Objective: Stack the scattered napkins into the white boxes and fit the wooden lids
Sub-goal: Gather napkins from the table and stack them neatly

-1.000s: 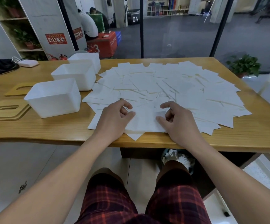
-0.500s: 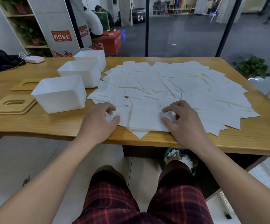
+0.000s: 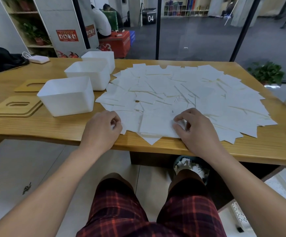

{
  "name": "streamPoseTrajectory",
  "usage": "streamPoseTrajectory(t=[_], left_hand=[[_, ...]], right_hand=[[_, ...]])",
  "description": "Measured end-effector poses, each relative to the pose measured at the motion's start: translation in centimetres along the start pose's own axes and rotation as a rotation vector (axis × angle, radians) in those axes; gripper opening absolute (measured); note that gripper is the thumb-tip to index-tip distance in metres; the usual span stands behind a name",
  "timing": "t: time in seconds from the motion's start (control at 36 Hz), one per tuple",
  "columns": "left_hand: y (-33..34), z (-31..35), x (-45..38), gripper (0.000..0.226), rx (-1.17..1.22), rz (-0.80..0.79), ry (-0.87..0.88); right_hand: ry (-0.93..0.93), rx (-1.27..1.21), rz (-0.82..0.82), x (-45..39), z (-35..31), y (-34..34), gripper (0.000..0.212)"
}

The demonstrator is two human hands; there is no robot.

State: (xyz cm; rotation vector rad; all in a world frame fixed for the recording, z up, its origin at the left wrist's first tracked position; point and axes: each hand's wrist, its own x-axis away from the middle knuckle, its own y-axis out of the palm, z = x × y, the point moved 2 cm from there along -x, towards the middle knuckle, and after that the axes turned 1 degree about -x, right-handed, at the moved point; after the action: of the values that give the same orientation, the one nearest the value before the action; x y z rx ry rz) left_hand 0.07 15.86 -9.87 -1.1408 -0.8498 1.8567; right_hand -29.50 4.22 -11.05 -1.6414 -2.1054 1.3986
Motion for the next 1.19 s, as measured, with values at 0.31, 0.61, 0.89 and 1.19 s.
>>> streamPoseTrajectory(t=[0.31,0.61,0.89,1.19], left_hand=[[-1.1,0.8,0.6,0.026,-0.083,-0.048,0.073],[-1.3,1.1,0.6,0.01,-0.108,0.002,0.064],[-3.6,2.6,0.1,0.014,0.238,0.169,0.044],[-1.9,7.5,-0.2,0.016,0.815,-0.164,0.166]], right_hand=[[-0.025,0.025,0.016,0.0,-0.3,0.0,0.013],[-0.038,0.048,0.02,0.1,-0.4,-0.2,0.011],[-0.046,-0.046,0.055,0.2,-1.0,-0.9,0.024],[-0.021,-0.463,-0.036,0.2,-4.4,-3.2,0.063]])
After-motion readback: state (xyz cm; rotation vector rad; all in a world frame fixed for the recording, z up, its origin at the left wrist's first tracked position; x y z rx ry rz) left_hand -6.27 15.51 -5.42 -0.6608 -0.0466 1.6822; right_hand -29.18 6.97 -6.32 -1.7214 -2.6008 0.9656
